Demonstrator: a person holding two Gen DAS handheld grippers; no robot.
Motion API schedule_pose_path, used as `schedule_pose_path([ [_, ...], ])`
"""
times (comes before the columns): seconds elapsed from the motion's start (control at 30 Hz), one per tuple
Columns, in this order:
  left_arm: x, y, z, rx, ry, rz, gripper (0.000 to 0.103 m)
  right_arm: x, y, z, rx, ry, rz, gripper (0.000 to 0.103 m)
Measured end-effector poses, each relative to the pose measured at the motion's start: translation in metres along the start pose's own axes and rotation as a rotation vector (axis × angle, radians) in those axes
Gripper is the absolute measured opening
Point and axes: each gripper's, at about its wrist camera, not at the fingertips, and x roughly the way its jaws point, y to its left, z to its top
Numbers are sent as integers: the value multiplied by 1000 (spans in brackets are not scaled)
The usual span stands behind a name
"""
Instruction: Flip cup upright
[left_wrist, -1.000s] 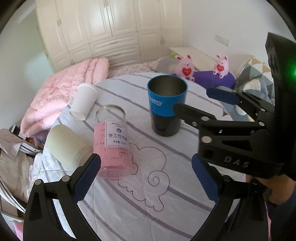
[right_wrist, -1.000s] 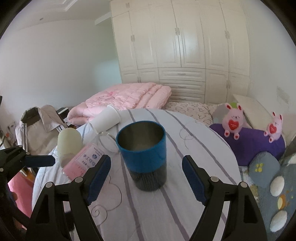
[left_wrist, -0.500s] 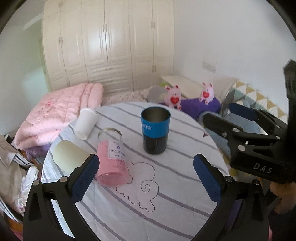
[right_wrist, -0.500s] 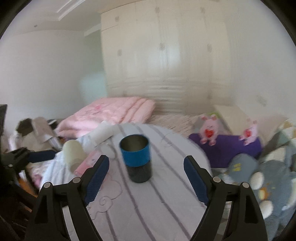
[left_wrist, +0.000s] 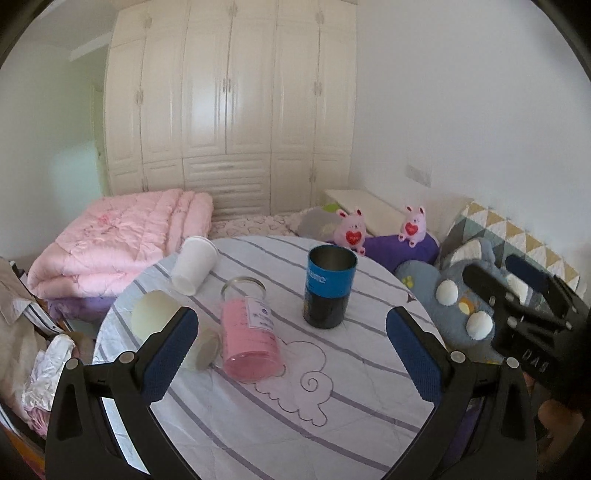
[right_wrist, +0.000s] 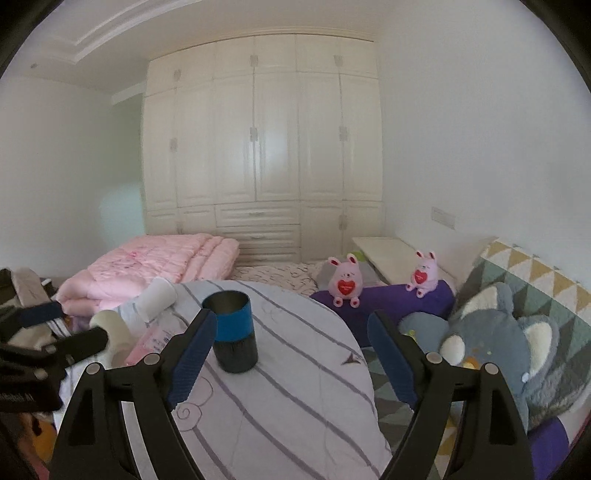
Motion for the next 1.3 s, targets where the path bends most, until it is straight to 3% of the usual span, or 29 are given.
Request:
schedule_pose_path([
  [0.53, 0, 14, -5, -30, 17, -14, 103, -7, 39, -17, -100, 58, 19, 85],
  [1.07, 6, 6, -10, 18, -11, 33, 103, 4, 45, -21, -108, 99, 27, 85],
  [1.3, 15, 4, -10, 37, 12, 54, 103, 15, 41, -25, -95, 125, 28, 85],
])
